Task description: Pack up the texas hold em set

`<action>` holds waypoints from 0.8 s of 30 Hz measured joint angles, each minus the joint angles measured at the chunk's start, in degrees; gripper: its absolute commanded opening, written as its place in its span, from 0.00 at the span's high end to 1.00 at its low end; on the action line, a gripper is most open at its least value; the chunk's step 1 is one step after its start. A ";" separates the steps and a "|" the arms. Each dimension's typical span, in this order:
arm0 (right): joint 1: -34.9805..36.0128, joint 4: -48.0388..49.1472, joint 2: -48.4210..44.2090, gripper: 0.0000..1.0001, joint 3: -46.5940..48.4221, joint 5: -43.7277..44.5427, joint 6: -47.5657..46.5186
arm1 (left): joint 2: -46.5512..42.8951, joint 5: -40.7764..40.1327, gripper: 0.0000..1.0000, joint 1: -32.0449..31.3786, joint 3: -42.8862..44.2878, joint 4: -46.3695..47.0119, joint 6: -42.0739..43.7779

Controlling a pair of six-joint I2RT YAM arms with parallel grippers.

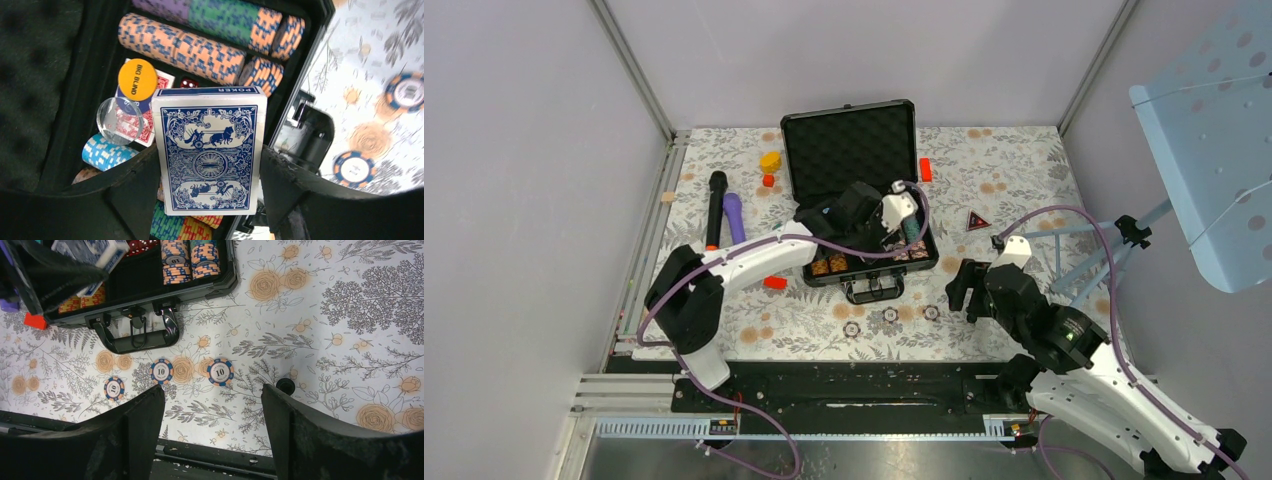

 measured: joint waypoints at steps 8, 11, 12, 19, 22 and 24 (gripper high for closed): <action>0.00 -1.44 -0.52 0.22 0.44 0.20 -0.26 | 0.15 4.44 0.56 -0.28 -4.46 1.81 15.96; 0.00 -1.49 -0.96 0.21 0.44 0.20 -0.37 | 0.68 6.95 0.55 0.39 -3.93 0.92 20.74; 0.00 -1.49 -1.09 0.21 0.44 0.20 -0.39 | 1.27 8.33 0.56 0.72 -3.37 0.28 22.36; 0.00 -2.34 -1.38 0.21 0.44 0.24 -0.48 | 7.48 14.25 0.55 2.84 3.19 -5.68 29.16; 0.00 -2.99 -1.75 0.21 0.44 0.28 -0.63 | 10.01 15.78 0.53 3.72 5.99 -7.72 29.88; 0.00 -3.08 -1.90 0.21 0.44 0.31 -0.68 | 11.43 16.92 0.53 4.31 7.87 -9.31 30.03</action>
